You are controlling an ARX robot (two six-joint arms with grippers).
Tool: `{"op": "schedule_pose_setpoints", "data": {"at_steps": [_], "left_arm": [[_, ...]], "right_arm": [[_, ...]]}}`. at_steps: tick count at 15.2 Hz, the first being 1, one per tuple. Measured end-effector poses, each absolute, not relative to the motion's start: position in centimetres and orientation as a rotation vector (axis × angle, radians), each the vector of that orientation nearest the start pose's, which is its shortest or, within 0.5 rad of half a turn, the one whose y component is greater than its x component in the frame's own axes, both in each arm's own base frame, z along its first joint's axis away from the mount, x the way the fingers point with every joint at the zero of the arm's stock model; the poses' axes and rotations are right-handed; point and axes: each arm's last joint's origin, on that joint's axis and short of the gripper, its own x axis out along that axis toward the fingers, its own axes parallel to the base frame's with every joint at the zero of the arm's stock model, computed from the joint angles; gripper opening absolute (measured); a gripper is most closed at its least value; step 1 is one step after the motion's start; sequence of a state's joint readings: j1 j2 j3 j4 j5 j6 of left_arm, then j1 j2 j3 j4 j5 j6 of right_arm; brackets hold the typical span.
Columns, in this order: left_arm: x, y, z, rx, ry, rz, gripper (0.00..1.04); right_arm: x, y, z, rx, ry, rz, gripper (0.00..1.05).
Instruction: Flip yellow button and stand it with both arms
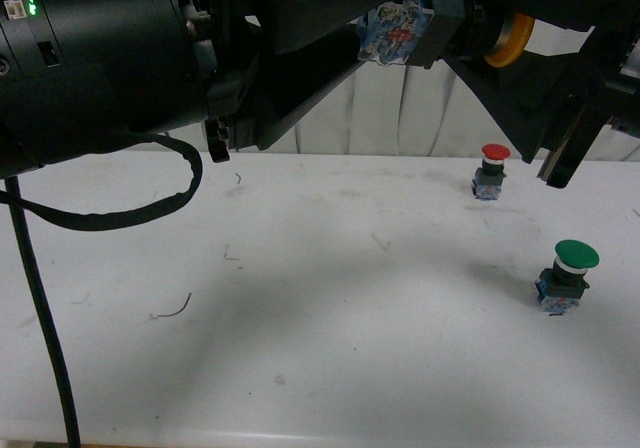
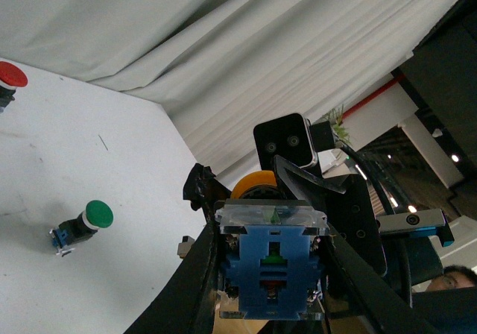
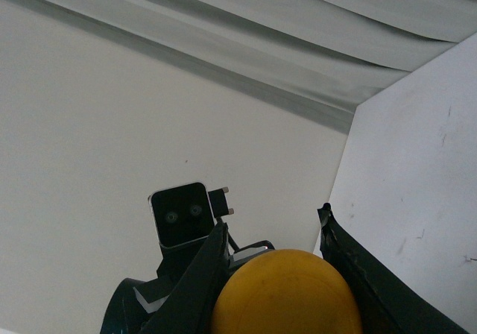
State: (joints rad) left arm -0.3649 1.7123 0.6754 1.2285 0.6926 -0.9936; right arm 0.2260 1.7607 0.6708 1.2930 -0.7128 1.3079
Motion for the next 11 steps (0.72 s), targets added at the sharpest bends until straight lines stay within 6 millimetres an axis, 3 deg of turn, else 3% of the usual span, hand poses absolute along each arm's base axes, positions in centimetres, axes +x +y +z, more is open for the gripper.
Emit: {"op": "schedule_pose_setpoints", "data": {"at_steps": [5, 10, 11], "left_arm": [[29.42, -13.21, 20.17, -0.866, 0.342, -1.057, 0.35], [29.36, -13.19, 20.47, -0.859, 0.309, -1.072, 0.93], [29.36, -13.19, 20.49, -0.860, 0.307, -1.072, 1.00]], "right_arm": [[31.20, 8.97, 19.13, 1.151, 0.433, 0.921, 0.34], [31.25, 8.94, 18.93, 1.134, 0.431, 0.915, 0.34], [31.26, 8.95, 18.88, 1.134, 0.433, 0.913, 0.34]]}}
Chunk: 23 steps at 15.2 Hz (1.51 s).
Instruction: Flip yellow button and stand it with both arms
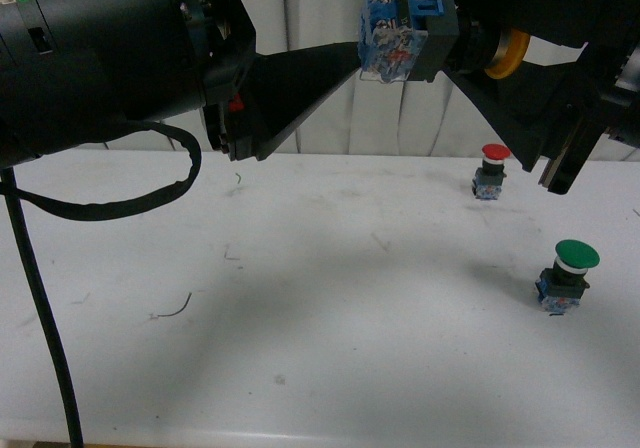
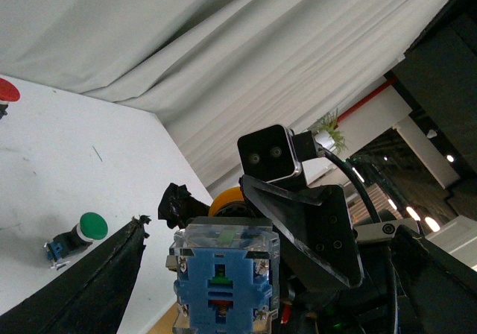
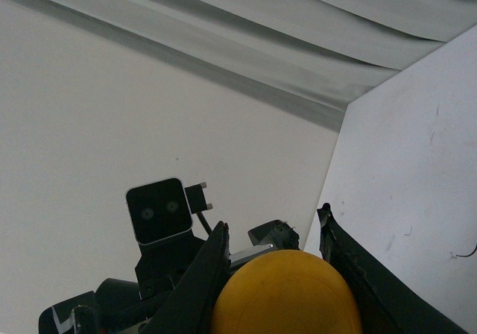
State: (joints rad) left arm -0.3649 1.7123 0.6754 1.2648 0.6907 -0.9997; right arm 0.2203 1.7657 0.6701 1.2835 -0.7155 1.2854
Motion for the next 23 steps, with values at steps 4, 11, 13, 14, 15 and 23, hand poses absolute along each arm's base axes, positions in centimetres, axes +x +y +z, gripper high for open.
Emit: {"op": "schedule_pose_setpoints", "data": {"at_steps": [4, 11, 13, 14, 15, 23], "left_arm": [[29.7, -11.9, 20.9, -0.869, 0.308, -1.002, 0.98], [24.0, -7.6, 23.5, -0.357, 0.220, -0.628, 0.98], [21.4, -6.4, 24.5, -0.093, 0.111, -0.501, 0.98], [20.3, -6.4, 25.5, -0.061, -0.009, -0.347, 0.88], [18.6, -4.2, 23.9, -0.032, -0.031, -0.033, 0.65], [14.3, -0.8, 18.9, -0.015, 0.002, -0.010, 0.02]], "right_arm": [[31.3, 8.8, 18.9, 1.132, 0.427, 0.908, 0.34], [31.4, 8.3, 18.9, 1.132, 0.412, 0.891, 0.34], [31.4, 8.3, 18.9, 1.130, 0.412, 0.890, 0.34], [31.4, 8.3, 18.9, 1.122, 0.408, 0.891, 0.34], [31.4, 8.3, 18.9, 1.116, 0.407, 0.894, 0.34], [31.5, 8.2, 19.8, 1.065, 0.358, 0.922, 0.34]]}}
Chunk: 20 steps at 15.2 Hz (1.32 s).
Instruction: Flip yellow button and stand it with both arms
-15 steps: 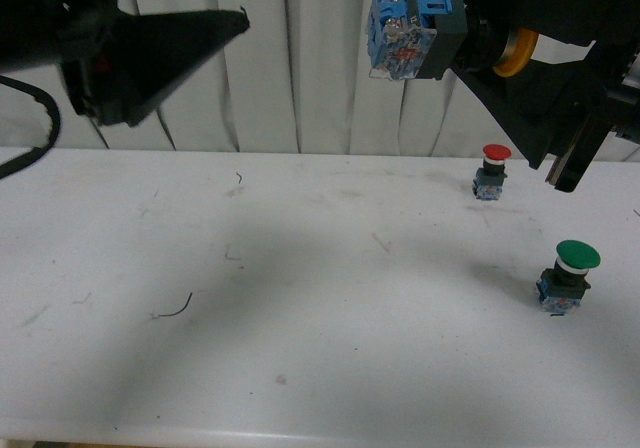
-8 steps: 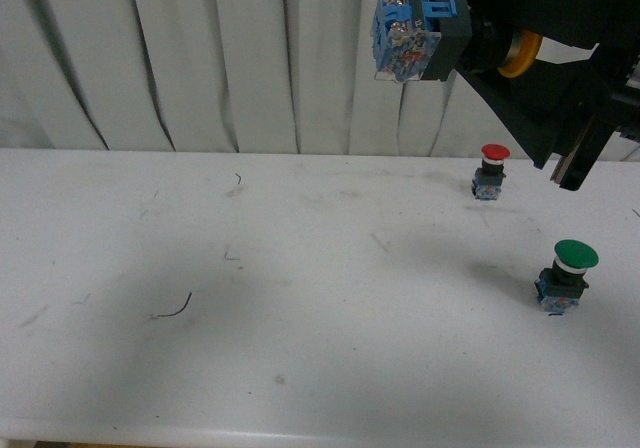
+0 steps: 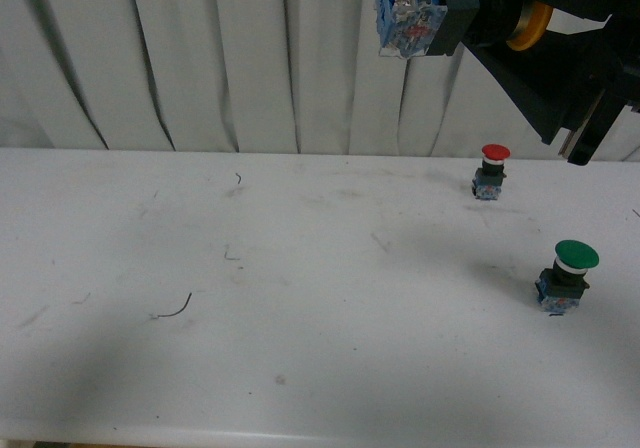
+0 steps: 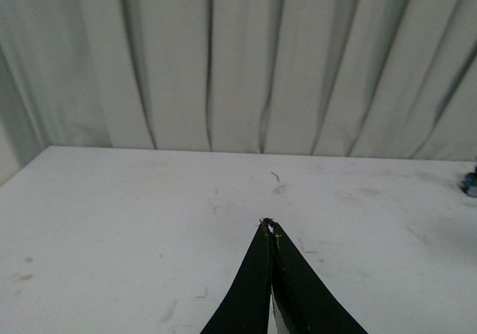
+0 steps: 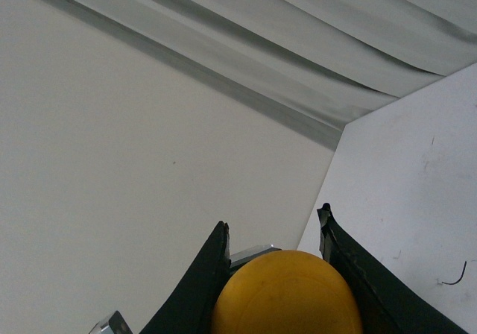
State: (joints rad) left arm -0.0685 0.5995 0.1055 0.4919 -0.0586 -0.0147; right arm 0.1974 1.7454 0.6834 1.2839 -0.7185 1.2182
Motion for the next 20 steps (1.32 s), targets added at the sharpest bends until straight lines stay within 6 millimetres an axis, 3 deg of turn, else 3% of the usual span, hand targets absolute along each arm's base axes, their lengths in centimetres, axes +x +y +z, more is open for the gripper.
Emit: {"op": "schedule_pose_setpoints", "data": {"at_steps": [2, 10, 20], "left_arm": [[13.6, 0.1, 18.3, -0.015, 0.007, 0.023, 0.02], [12.1, 0.0, 16.9, -0.014, 0.001, -0.001, 0.02], [10.8, 0.0, 16.9, -0.014, -0.009, -0.001, 0.02]], "right_arm": [[31.5, 8.2, 19.8, 1.059, 0.355, 0.922, 0.34], [31.5, 8.4, 19.8, 1.054, 0.356, 0.928, 0.34], [31.4, 8.4, 19.8, 1.036, 0.348, 0.930, 0.34]]}}
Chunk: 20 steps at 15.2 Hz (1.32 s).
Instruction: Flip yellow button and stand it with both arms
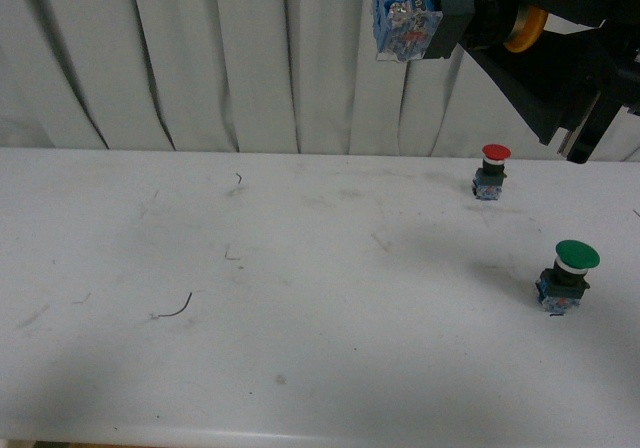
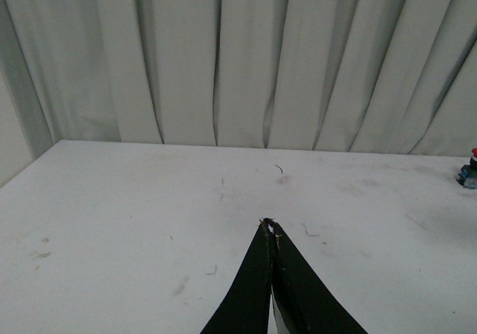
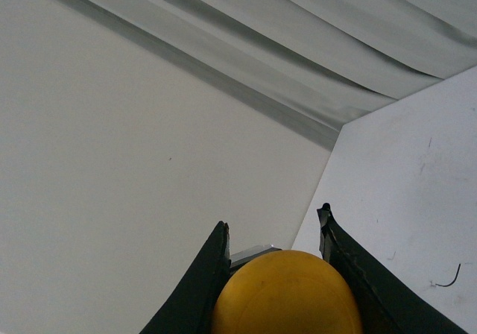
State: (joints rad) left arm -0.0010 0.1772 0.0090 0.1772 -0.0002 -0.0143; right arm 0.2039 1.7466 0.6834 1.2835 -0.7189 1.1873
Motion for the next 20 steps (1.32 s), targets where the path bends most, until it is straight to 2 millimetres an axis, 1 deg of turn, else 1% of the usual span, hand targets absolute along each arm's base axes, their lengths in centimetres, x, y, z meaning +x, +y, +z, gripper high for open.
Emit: {"op": "schedule_pose_setpoints", "data": {"at_steps": [2, 3, 4, 5, 6, 7, 8, 9, 10, 12, 13, 14, 15, 16, 18, 20], "left_arm": [[9.9, 0.0, 16.3, -0.014, 0.037, -0.001, 0.02], [9.7, 0.0, 16.9, -0.014, -0.013, 0.002, 0.02], [9.8, 0.0, 16.5, -0.015, 0.007, 0.001, 0.02], [9.8, 0.0, 16.6, -0.015, -0.001, -0.001, 0.03], [9.8, 0.0, 16.6, -0.015, 0.003, 0.000, 0.20], [9.8, 0.0, 16.6, -0.014, 0.003, -0.001, 0.38], [9.8, 0.0, 16.6, -0.014, 0.003, -0.001, 0.49], [9.8, 0.0, 16.6, -0.014, 0.003, -0.001, 0.64], [9.8, 0.0, 16.6, -0.015, 0.003, -0.001, 0.75], [9.8, 0.0, 16.6, -0.014, 0.003, -0.001, 0.96], [9.8, 0.0, 16.6, -0.014, 0.003, -0.001, 0.98], [9.8, 0.0, 16.6, -0.014, 0.003, -0.001, 0.98], [9.8, 0.0, 16.6, -0.014, 0.002, -0.001, 0.98], [9.8, 0.0, 16.6, -0.014, 0.003, -0.001, 0.98], [9.8, 0.0, 16.6, -0.014, 0.003, -0.001, 0.98], [9.8, 0.0, 16.6, -0.014, 0.003, -0.001, 0.98]], "right_arm": [[31.4, 8.4, 19.8, 1.027, 0.345, 0.932, 0.34], [31.4, 8.5, 19.7, 1.027, 0.346, 0.930, 0.34], [31.4, 8.5, 19.7, 1.022, 0.346, 0.937, 0.34], [31.4, 8.6, 19.7, 1.012, 0.345, 0.938, 0.34], [31.5, 8.6, 19.7, 0.975, 0.317, 0.934, 0.34], [32.6, 8.7, 20.3, 0.904, 0.290, 0.870, 0.34], [33.5, 8.8, 20.4, 0.846, 0.311, 0.779, 0.34], [34.6, 8.7, 20.1, 0.704, 0.344, 0.644, 0.34], [35.5, 8.5, 19.7, 0.586, 0.375, 0.532, 0.34], [37.5, 6.9, 18.9, 0.271, 0.406, 0.323, 0.34], [38.3, 5.4, 18.3, 0.081, 0.417, 0.240, 0.34], [38.8, 4.4, 18.0, -0.037, 0.439, 0.215, 0.34], [39.5, 3.2, 18.1, -0.145, 0.452, 0.186, 0.34], [40.3, 2.5, 18.3, -0.209, 0.468, 0.175, 0.34], [41.5, 1.6, 17.6, -0.239, 0.504, 0.131, 0.34], [43.0, 0.1, 16.5, -0.193, 0.555, 0.053, 0.34]]}}
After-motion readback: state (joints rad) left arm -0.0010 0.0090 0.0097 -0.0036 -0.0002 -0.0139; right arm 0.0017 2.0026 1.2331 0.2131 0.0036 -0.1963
